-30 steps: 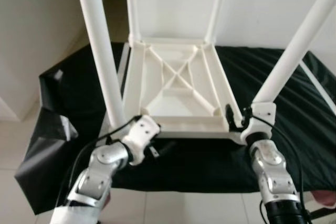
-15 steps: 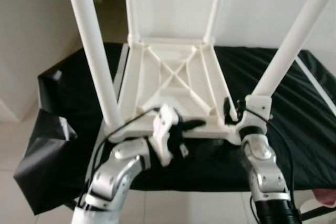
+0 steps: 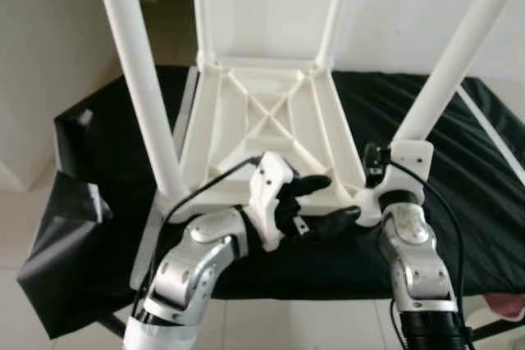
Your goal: Building children table
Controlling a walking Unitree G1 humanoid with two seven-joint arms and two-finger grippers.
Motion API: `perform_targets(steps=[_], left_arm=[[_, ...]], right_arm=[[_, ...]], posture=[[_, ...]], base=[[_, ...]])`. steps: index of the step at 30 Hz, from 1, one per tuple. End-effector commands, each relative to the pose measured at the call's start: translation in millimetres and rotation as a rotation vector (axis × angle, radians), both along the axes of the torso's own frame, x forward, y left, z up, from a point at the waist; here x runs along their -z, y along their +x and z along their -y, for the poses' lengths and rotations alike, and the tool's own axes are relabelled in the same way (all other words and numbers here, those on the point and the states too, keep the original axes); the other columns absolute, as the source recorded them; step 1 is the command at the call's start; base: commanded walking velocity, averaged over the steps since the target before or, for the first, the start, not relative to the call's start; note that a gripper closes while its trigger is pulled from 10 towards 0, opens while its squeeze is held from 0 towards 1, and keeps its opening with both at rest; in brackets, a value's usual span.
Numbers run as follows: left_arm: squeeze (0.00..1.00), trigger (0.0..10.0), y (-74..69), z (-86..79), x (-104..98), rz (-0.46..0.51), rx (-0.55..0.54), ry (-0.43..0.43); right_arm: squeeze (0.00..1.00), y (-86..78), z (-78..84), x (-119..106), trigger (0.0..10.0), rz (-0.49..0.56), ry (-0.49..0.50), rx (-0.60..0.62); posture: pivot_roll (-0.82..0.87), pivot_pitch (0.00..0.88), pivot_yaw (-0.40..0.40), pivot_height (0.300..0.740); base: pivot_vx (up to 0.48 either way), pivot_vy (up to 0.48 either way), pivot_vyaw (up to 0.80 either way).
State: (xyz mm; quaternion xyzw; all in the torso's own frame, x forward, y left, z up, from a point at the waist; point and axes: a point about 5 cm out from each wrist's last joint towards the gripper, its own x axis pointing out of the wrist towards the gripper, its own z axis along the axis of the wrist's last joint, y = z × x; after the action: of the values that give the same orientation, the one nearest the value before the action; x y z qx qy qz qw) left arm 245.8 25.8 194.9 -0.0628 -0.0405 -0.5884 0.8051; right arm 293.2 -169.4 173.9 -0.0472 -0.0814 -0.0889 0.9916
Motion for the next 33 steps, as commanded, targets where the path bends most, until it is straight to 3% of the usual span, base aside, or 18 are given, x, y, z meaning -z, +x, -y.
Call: perform_targets(steps=[1,18,26,31,33], left_arm=[[0.0,10.0,-2.3,2.9,-3.7,0.0,0.016,-0.001],[0.0,10.0,-4.0,-4.4,-0.1,0.004,0.026,0.039],[0.0,10.0,4.6,-7.4,-3.2,0.003,-0.056,0.012],[0.0,10.0,3.3,-6.6,-6.5,0.011,-0.042,0.011],[0.0,10.0,-1.7,-5.9,-7.9,0.017,-0.003,0.015]], right_arm=[[0.0,-0.6,-5.4,-3.8,10.0,0.004,-0.016,-0.024],[0.0,-3.9,-7.3,-0.2,10.0,-0.032,-0.018,-0.036],[0.0,-5.7,-6.8,1.7,10.0,-0.043,-0.02,-0.032],[0.0,-7.2,-6.3,6.2,10.0,-0.064,0.106,-0.035],[0.0,-7.4,-6.8,8.7,10.0,-0.075,0.26,-0.053]], posture=[[0.04,0.0,-0.049,0.74],[0.04,0.0,-0.05,0.74],[0.04,0.0,-0.05,0.74],[0.04,0.0,-0.049,0.74],[0.04,0.0,-0.049,0.74]], base=[[0.0,0.0,0.0],[0.0,0.0,0.0],[0.0,0.0,0.0],[0.0,0.0,0.0],[0.0,0.0,0.0]])
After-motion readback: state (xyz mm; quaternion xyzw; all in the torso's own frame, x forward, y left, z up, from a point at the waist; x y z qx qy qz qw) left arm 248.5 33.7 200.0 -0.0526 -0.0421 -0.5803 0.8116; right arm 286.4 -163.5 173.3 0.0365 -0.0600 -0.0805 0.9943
